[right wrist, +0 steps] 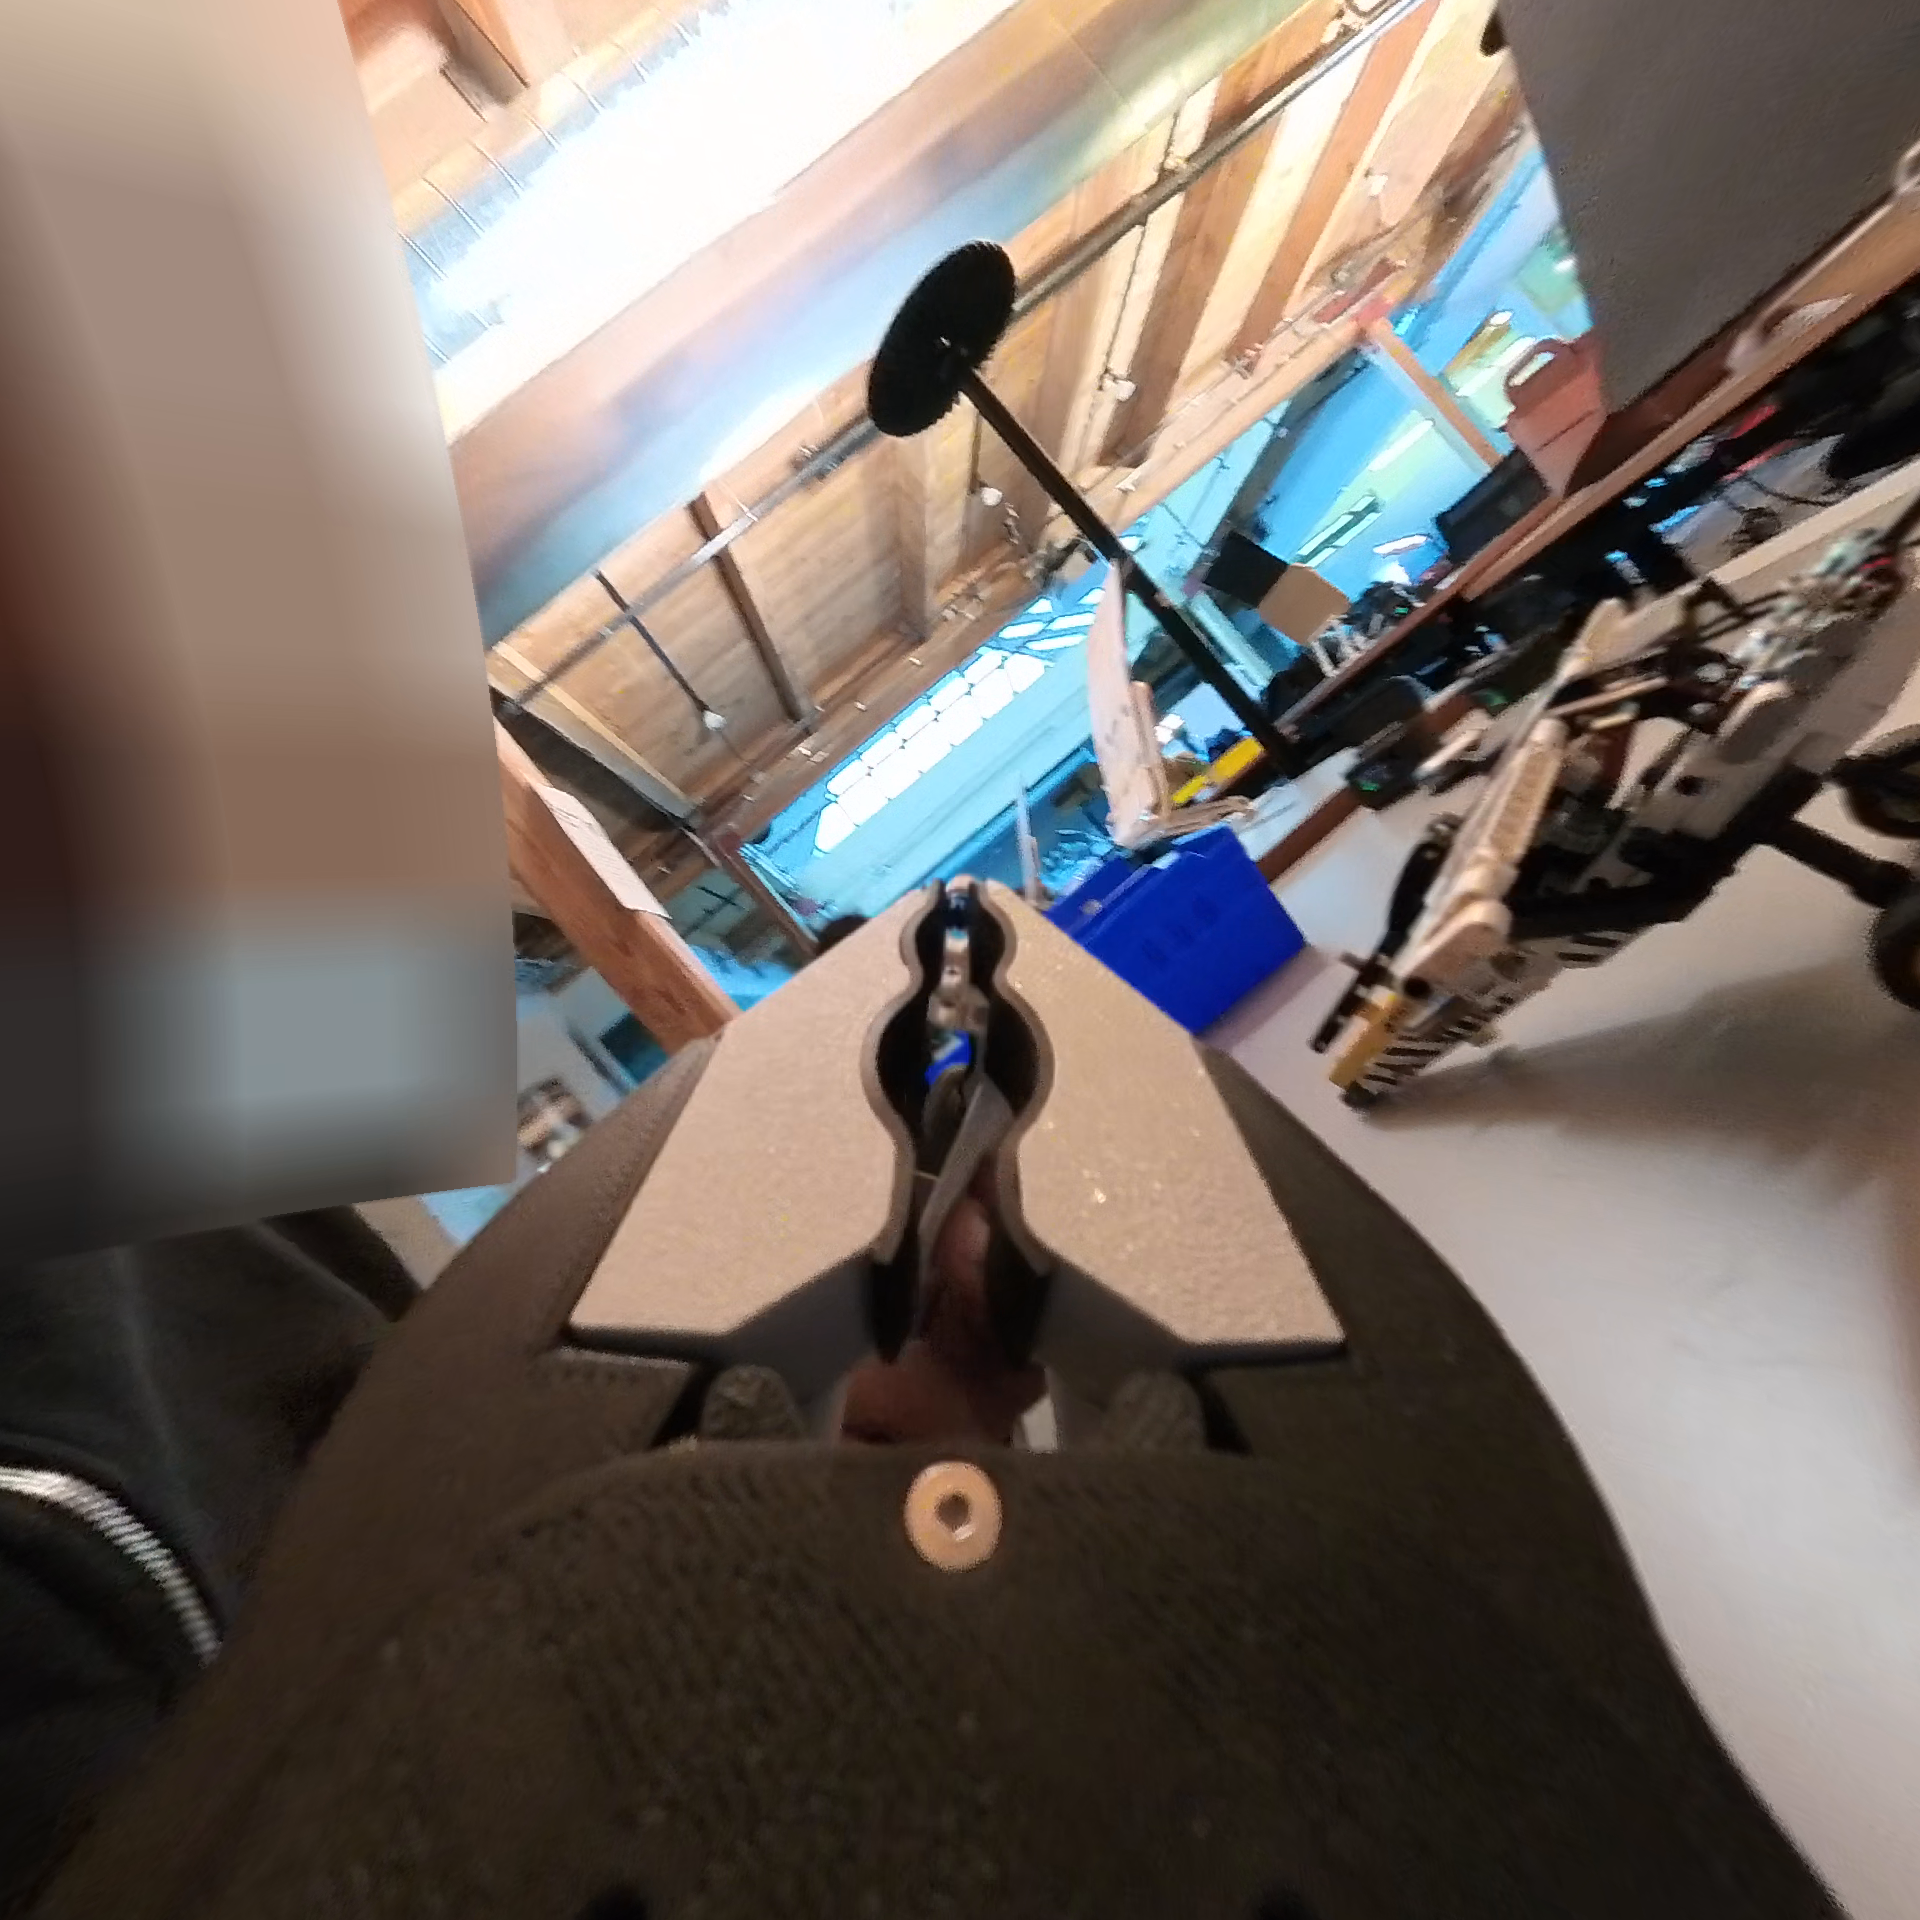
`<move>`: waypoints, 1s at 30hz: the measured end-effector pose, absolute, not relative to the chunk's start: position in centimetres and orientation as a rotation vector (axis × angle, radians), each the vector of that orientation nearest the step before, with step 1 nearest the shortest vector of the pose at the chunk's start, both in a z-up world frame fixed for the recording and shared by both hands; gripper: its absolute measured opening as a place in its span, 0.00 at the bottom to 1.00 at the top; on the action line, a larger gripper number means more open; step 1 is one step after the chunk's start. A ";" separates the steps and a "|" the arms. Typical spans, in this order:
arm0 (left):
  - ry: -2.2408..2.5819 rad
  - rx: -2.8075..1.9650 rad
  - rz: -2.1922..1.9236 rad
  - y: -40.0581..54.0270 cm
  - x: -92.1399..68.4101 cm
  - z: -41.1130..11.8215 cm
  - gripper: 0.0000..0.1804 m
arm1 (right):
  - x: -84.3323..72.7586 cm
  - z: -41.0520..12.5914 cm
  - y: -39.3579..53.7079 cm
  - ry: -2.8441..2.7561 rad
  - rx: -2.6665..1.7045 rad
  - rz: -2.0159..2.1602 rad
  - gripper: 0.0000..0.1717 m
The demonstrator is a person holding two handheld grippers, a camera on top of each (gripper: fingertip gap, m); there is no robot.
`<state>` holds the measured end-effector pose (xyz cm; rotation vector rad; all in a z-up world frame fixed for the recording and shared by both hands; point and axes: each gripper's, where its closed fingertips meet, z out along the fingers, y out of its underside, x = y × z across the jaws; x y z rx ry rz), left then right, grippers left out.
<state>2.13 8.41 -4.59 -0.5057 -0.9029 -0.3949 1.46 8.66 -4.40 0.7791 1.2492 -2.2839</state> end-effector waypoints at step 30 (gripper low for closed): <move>-0.890 -0.404 -0.544 4.3 0.6 -6.9 0.01 | -8.8 -13.3 21.2 2.165 1.475 -2.004 0.18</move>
